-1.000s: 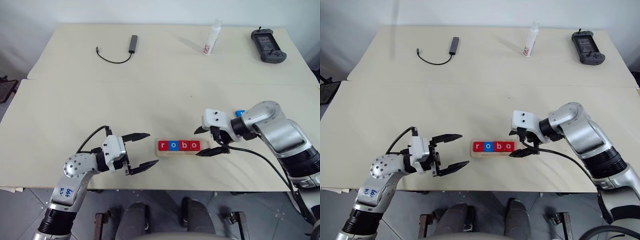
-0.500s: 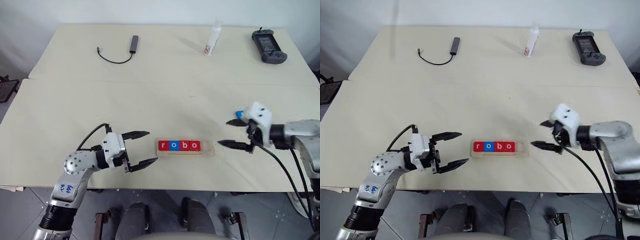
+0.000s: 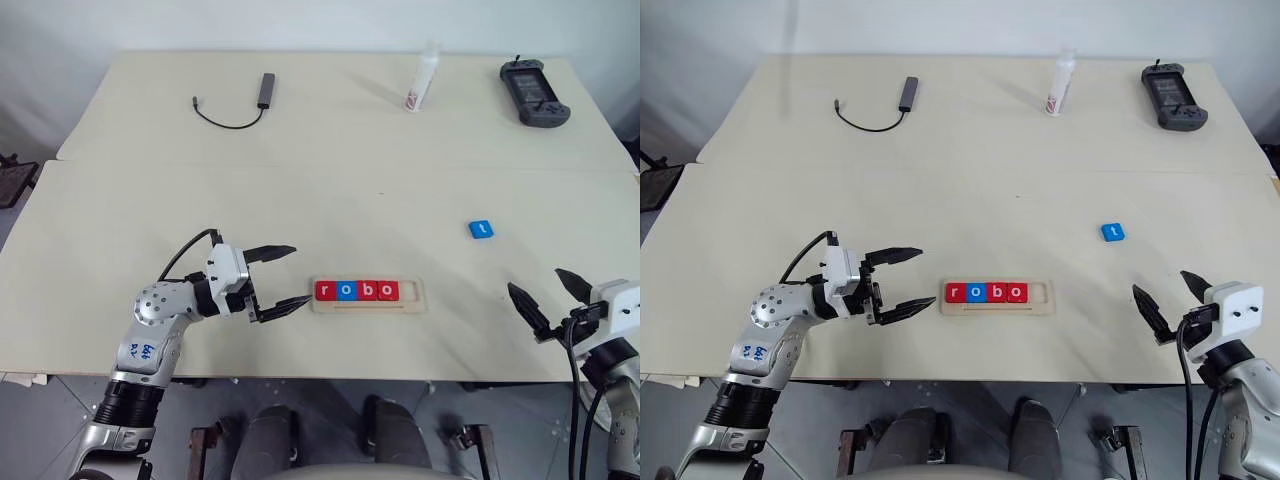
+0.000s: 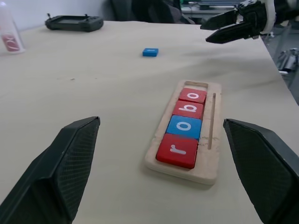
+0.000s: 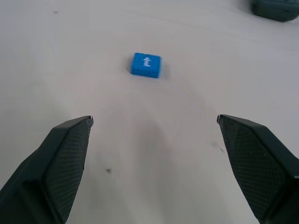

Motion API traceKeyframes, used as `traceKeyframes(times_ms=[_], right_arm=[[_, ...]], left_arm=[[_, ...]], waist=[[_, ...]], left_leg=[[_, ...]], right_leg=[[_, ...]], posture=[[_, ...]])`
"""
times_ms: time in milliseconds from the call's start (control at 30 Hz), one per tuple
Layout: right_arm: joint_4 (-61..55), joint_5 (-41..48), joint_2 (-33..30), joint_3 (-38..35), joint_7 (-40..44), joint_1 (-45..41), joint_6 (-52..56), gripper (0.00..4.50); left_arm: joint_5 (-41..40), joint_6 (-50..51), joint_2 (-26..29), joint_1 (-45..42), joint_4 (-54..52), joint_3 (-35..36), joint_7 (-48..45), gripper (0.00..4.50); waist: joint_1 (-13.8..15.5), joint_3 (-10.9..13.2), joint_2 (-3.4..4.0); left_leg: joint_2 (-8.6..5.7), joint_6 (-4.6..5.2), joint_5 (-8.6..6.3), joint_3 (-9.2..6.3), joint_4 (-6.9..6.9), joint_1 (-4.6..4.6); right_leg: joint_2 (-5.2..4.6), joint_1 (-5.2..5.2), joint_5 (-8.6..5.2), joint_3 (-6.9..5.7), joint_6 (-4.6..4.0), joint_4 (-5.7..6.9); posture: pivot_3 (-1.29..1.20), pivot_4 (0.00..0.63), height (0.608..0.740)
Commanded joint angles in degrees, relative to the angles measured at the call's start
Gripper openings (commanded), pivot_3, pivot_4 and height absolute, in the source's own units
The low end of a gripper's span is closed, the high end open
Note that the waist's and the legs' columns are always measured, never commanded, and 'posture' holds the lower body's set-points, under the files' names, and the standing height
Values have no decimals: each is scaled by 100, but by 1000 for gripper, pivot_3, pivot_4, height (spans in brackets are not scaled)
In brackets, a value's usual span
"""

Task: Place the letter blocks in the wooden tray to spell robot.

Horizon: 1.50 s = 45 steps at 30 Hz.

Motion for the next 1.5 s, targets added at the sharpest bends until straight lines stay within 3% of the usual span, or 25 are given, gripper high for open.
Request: traceKeyframes(times_ms=[33,167,400,533,767,867,1067,1500], right_arm=[[-39,198,-238,156,-77,-311,77,4465],[-10,59,-827,631,-492,-875,1485,4465],[332,161,-1297,1235,-998,-2115,3397,4465],[1313,-191,-1393,1808,-1135,-3108,3557,4465],[2209,-401,-1107,2143,-1308,-3867,3338,4465],[2176,-446,-978,2228,-1401,-3895,3377,3850],[1843,-410,-861,2072,-1735,-3853,3551,1839],[-908,250,-836,1226,-2206,-2751,5255,1839]], left_arm=[[-21,-62,-7,-7,-217,19,-17,4500],[-6,-60,-24,32,-282,2,26,4500],[27,-31,-42,135,-460,0,146,4500],[44,-13,-33,276,-642,20,280,4500],[62,46,-20,518,-931,60,499,4500],[64,54,-4,548,-978,68,546,4500],[35,78,-39,619,-1058,10,592,4500],[-48,180,-179,252,-703,-286,195,4500]], waist=[[-36,-1,3],[-24,-1,3],[41,-1,3],[-21,-1,3],[-13,-1,3],[-24,-1,3],[-22,-1,3],[10,0,5]], left_leg=[[4,0,0,-1,0,1],[15,-1,0,-1,2,2],[20,-1,0,-5,7,-13],[16,-1,0,2,7,-15],[20,-2,0,-3,2,-25],[23,-2,0,-3,2,-24],[26,-4,0,-2,3,-22],[29,-7,-2,-3,3,-25]], right_leg=[[2,-1,0,3,0,1],[8,-4,0,8,-4,4],[10,-8,1,-9,-11,2],[8,-11,2,-4,-12,-2],[13,-14,1,-15,-14,-7],[14,-13,1,-16,-14,-7],[16,-12,1,-14,-14,-6],[21,-14,1,-14,-14,-8]], posture=[[0,150,740],[0,150,740],[0,150,740],[0,150,740],[0,150,740],[0,150,740],[0,150,740],[0,150,740]])
